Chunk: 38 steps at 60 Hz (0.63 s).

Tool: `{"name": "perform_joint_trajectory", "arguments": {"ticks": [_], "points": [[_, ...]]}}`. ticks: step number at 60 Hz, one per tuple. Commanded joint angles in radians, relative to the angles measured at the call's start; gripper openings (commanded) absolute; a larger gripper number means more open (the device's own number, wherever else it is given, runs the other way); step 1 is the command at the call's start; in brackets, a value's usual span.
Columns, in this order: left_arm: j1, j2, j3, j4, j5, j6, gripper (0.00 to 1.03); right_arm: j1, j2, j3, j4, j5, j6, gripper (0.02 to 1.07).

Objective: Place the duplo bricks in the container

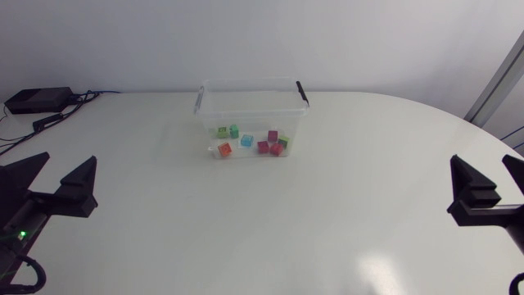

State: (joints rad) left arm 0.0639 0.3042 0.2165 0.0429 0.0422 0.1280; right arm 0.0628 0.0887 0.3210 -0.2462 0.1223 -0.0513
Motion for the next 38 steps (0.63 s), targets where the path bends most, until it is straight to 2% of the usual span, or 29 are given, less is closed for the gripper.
{"name": "perform_joint_trajectory", "arguments": {"ticks": [1,32,38], "points": [[-0.011,-0.042,-0.048,-0.008,-0.013,-0.037,1.00,-0.013,-0.016,-0.054,0.038,-0.016,0.016,1.02],[-0.064,-0.304,-0.216,-0.043,-0.042,-0.128,1.00,-0.063,-0.089,-0.321,0.246,-0.122,0.051,1.02],[-0.064,-0.304,-0.216,-0.043,-0.042,-0.128,1.00,-0.063,-0.089,-0.321,0.246,-0.122,0.051,1.02]]}}
